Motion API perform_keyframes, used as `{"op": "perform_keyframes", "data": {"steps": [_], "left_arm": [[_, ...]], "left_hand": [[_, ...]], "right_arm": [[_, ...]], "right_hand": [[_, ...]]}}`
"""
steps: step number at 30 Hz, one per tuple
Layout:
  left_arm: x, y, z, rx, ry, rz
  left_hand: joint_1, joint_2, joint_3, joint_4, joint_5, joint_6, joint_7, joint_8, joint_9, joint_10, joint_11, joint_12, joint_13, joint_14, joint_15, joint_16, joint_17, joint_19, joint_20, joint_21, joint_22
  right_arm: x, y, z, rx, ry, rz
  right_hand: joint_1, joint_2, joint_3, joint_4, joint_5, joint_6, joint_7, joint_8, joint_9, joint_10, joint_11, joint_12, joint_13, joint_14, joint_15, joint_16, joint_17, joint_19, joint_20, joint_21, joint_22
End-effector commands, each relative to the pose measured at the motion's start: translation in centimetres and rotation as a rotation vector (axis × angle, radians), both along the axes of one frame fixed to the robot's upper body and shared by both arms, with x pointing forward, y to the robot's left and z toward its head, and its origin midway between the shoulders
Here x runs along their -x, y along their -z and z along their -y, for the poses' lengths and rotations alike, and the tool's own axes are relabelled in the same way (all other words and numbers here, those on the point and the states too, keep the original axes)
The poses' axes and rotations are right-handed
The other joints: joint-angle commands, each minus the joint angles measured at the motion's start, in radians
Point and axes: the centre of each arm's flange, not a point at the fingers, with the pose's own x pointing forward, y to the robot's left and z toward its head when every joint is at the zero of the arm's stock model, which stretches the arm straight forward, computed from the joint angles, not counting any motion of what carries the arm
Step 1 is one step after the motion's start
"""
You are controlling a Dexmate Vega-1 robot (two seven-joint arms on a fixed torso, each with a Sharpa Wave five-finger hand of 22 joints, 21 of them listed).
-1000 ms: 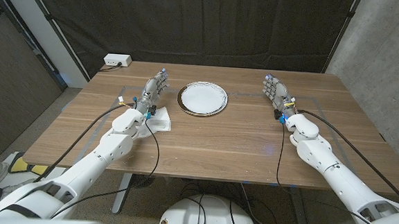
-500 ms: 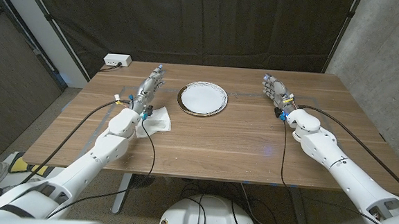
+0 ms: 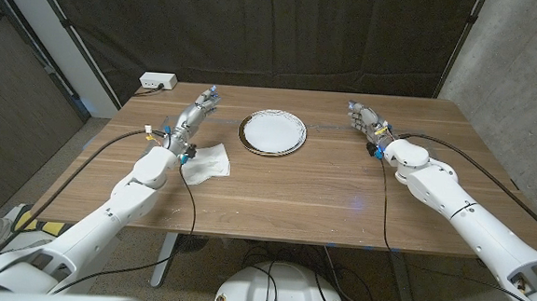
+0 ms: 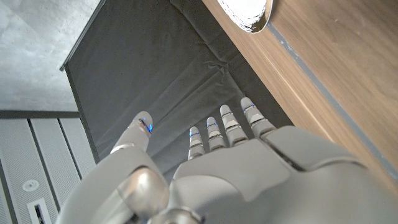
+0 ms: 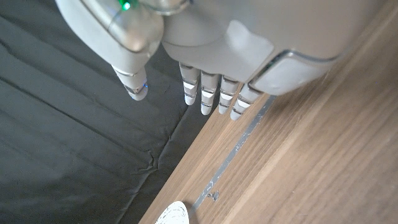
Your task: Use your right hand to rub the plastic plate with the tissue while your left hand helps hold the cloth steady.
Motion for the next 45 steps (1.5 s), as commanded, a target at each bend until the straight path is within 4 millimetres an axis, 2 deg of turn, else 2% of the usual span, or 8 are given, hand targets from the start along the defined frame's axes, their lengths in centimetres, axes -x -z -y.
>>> {"op": "perform_keyframes", "data": {"steps": [1,13,21,23,25,28,30,45], "left_arm": [[1.7,-0.4,-1.7,-0.219,-0.074,0.041],[3.1,-0.1,-3.7,-0.379,-0.139,0.076],[4.1,0.2,-4.5,-0.476,-0.195,0.139],[4.2,0.2,-4.7,-0.480,-0.206,0.151],[4.3,0.3,-4.9,-0.482,-0.216,0.160],[4.4,0.3,-5.0,-0.512,-0.233,0.174],[4.4,0.3,-5.0,-0.532,-0.238,0.179],[4.5,0.0,-5.0,-0.725,-0.294,0.177]], "left_hand": [[0.003,-0.018,-0.010,-0.002,0.005,-0.002,-0.001,0.004,0.002,-0.008,0.006,0.003,0.001,-0.008,0.006,-0.005,0.006,0.001,0.005,0.005,0.005],[-0.006,-0.028,-0.023,0.003,0.007,0.000,0.000,0.005,0.003,-0.045,0.001,-0.009,0.001,-0.051,0.019,-0.024,0.011,-0.029,0.020,-0.008,0.006],[-0.033,-0.014,-0.034,0.027,0.008,0.066,0.009,0.026,0.004,0.014,-0.005,0.013,0.001,-0.032,0.009,-0.016,0.014,-0.009,0.027,-0.002,0.006],[-0.028,-0.012,-0.032,0.024,0.010,0.100,0.020,0.037,0.004,0.040,-0.001,0.021,0.001,-0.022,0.005,-0.014,0.011,-0.004,0.027,-0.001,0.006],[-0.015,-0.009,-0.026,0.016,0.012,0.147,0.032,0.051,0.004,0.085,-0.015,0.032,0.000,0.006,-0.001,-0.008,0.007,0.025,0.042,0.008,0.005],[0.011,0.002,-0.012,0.003,0.014,0.206,0.044,0.070,0.005,0.119,-0.005,0.037,0.000,0.028,-0.013,-0.006,0.003,0.046,0.056,0.014,0.004],[0.022,0.006,-0.006,-0.003,0.015,0.222,0.051,0.075,0.006,0.129,-0.015,0.037,0.000,0.035,-0.020,-0.006,0.002,0.054,0.056,0.016,0.003],[0.055,0.008,0.010,-0.024,0.011,0.243,0.043,0.078,0.006,0.164,-0.020,0.038,0.000,0.059,-0.037,-0.006,-0.002,0.099,0.055,0.030,0.001]], "right_arm": [[0.9,-1.9,-1.7,0.194,0.052,-0.045],[1.2,-3.9,-4.5,0.408,0.116,-0.097],[1.0,-4.9,-6.5,0.505,0.131,-0.112],[0.9,-5.2,-6.9,0.532,0.138,-0.117],[0.8,-5.3,-7.3,0.555,0.147,-0.120],[0.6,-5.5,-7.7,0.586,0.150,-0.123],[0.4,-5.7,-8.1,0.608,0.151,-0.125],[-1.1,-7.5,-10.5,0.814,0.162,-0.124]], "right_hand": [[0.016,0.001,0.008,-0.009,0.006,-0.008,0.001,-0.002,0.002,-0.001,-0.009,0.004,0.001,0.005,0.003,0.003,0.000,0.004,-0.007,0.007,0.004],[0.029,0.017,0.017,-0.012,0.009,-0.006,-0.011,0.000,0.002,-0.005,-0.020,0.003,0.001,0.002,-0.015,0.002,0.000,0.007,-0.019,0.010,0.004],[0.022,0.037,0.017,0.004,0.009,0.006,-0.014,0.004,0.003,0.002,-0.024,0.006,0.000,0.011,-0.025,0.007,0.005,0.020,-0.024,0.016,0.005],[0.026,0.042,0.020,0.005,0.011,0.006,-0.014,0.004,0.003,0.007,-0.027,0.008,0.000,0.014,-0.026,0.008,0.005,0.025,-0.025,0.018,0.005],[0.031,0.046,0.024,0.005,0.012,0.007,-0.016,0.004,0.003,0.008,-0.029,0.009,0.000,0.018,-0.033,0.009,0.004,0.030,-0.027,0.020,0.005],[0.037,0.048,0.028,0.003,0.014,0.013,-0.017,0.006,0.003,0.013,-0.033,0.011,0.000,0.023,-0.035,0.009,0.003,0.034,-0.029,0.021,0.005],[0.041,0.049,0.030,0.002,0.015,0.015,-0.016,0.007,0.003,0.014,-0.032,0.011,0.000,0.025,-0.036,0.009,0.002,0.036,-0.031,0.022,0.005],[0.070,0.055,0.047,-0.005,0.022,0.020,-0.015,0.007,0.003,0.016,-0.044,0.011,-0.001,0.024,-0.055,0.004,0.000,0.043,-0.045,0.025,0.005]]}}
